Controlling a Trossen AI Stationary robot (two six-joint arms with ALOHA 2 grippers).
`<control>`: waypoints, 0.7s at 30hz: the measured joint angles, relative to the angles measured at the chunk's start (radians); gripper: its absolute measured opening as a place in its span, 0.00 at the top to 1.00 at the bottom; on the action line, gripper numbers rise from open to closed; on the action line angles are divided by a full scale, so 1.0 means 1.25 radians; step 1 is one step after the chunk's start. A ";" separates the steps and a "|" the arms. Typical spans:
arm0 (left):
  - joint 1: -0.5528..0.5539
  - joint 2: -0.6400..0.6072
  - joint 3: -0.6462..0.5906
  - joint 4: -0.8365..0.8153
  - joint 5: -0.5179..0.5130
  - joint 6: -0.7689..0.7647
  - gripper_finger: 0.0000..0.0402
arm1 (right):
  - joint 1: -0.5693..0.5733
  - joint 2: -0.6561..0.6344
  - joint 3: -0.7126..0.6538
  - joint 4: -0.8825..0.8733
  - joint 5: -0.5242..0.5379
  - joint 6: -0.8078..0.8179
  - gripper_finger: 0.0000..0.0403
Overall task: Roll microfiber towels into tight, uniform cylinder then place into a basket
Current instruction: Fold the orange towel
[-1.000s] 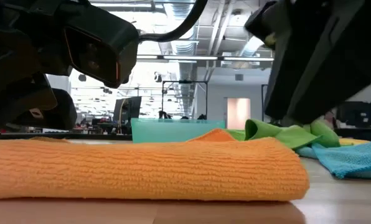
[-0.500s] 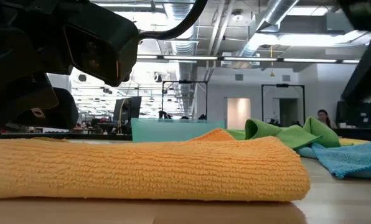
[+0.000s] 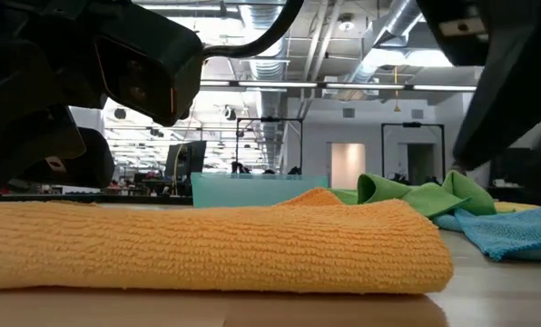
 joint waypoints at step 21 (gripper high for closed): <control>0.000 -0.001 0.001 -0.005 0.013 0.009 0.98 | -0.051 0.011 0.001 0.082 -0.086 -0.173 0.44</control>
